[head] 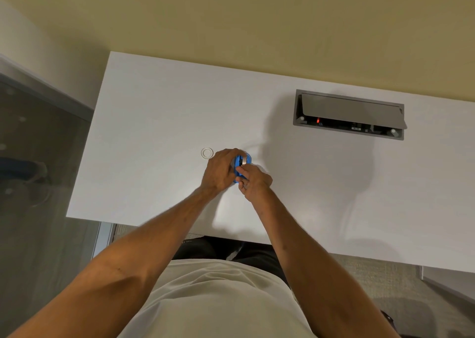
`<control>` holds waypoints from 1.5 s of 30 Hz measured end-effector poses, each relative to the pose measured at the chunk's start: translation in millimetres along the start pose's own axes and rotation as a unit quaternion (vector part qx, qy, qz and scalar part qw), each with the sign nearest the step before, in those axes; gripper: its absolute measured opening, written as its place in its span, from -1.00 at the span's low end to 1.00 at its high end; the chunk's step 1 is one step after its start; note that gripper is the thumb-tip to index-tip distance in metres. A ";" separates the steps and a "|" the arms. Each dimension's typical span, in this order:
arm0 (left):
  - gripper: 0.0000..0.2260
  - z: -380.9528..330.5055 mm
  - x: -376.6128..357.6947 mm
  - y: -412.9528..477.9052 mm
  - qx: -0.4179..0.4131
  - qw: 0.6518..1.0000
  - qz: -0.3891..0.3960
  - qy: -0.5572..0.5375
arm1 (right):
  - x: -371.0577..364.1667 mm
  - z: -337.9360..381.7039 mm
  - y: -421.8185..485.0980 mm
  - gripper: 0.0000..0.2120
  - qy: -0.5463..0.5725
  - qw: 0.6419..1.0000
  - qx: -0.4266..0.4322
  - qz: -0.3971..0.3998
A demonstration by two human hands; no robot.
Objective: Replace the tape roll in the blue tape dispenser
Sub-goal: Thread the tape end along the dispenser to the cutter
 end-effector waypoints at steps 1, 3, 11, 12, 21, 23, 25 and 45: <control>-0.35 0.6 -0.3 -0.4 0.000 1.000 0.001 -0.003 | -0.2 0.4 -0.2 -0.66 0.004 1.000 -0.001 0.004; -0.31 0.8 -0.2 -1.5 0.005 1.000 0.003 -0.010 | -0.8 2.0 -0.6 -0.64 0.015 1.000 -0.002 0.009; -0.32 5.5 0.7 -3.3 0.045 0.998 0.015 -0.032 | 0.7 4.0 -1.3 -0.66 0.027 1.000 0.002 0.010; -0.35 8.6 0.7 -2.8 0.063 0.997 0.028 -0.030 | 1.5 3.6 -1.2 -0.67 0.022 1.000 0.004 0.007; -0.22 33.8 -19.5 0.1 0.028 0.980 0.098 0.173 | 6.2 -5.5 3.7 -0.59 -0.003 0.999 0.030 -0.017; -0.27 34.0 -20.6 -0.5 0.020 0.974 0.081 0.208 | 6.3 -7.7 5.0 -0.60 -0.011 0.999 0.034 -0.026; -0.28 34.7 -20.2 -1.4 0.019 0.971 0.071 0.227 | 6.0 -10.6 4.9 -0.62 -0.016 0.999 0.036 -0.032; -0.26 41.8 -23.7 0.0 0.040 0.969 0.064 0.234 | 11.6 -59.1 6.5 -0.78 -0.013 0.994 0.084 -0.073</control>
Point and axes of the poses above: each hand's wrist, its own y-axis towards the middle knuckle, its own x-axis out of the back of the hand, z = x × y, the point moved 2 cm from there along y, towards the middle knuckle, and after that the axes turned 14 degrees about -y, right-handed, at the moved point
